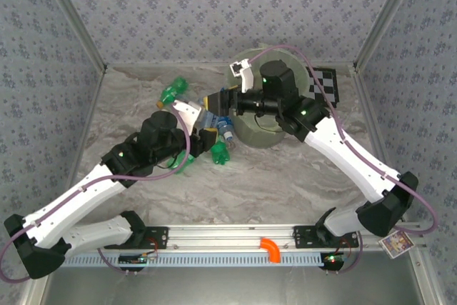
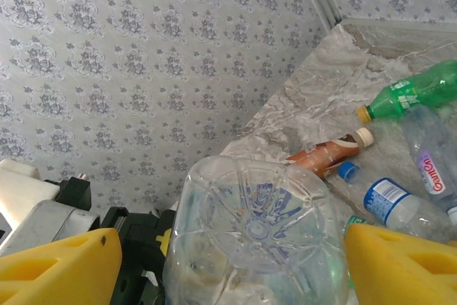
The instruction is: Put the plastic bottles in the bin
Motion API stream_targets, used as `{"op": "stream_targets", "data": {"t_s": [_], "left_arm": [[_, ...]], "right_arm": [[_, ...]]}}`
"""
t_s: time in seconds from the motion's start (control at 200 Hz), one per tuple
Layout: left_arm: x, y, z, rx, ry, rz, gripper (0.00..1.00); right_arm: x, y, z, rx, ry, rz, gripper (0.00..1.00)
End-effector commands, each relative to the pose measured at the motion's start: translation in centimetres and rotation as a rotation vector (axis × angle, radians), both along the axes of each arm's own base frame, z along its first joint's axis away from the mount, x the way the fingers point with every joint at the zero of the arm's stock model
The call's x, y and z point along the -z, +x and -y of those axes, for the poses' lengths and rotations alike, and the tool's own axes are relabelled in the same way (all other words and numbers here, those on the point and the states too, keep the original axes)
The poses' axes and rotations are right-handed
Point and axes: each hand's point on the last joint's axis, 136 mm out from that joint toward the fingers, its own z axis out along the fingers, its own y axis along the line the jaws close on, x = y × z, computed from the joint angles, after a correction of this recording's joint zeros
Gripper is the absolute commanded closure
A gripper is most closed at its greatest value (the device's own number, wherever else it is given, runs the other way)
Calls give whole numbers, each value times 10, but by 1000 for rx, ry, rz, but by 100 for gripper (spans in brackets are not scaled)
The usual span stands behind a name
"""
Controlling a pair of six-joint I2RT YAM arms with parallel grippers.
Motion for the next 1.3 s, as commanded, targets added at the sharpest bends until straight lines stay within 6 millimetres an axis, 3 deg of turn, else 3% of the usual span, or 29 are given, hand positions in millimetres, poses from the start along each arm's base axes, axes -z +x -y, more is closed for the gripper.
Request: {"op": "stream_targets", "data": {"t_s": [0.0, 0.24, 0.43, 0.625, 0.75, 0.945, 1.055, 1.294], "left_arm": [[-32, -8, 6, 50, -59, 65, 51], [-36, -12, 10, 72, -56, 72, 52], [-36, -12, 9, 66, -52, 73, 51], [-41, -8, 0, 14, -74, 90, 23], [-50, -7, -16, -53, -104, 111, 1], [-54, -11, -44, -151, -155, 122, 0], [-45, -9, -62, -236, -141, 105, 0], [-20, -12, -80, -315, -129, 51, 0]], "right_arm": [[-1, -3, -7, -26, 5, -29, 20], [7, 0, -18, -44, 5, -63, 23], [4, -1, -15, -43, 11, -61, 42], [-13, 1, 2, 5, 26, -32, 43], [-25, 14, 27, 67, 44, -21, 45], [-52, 48, 86, 262, 41, 59, 45], [-62, 78, 133, 494, -45, 137, 44], [-61, 124, 180, 727, -210, 245, 45]]}}
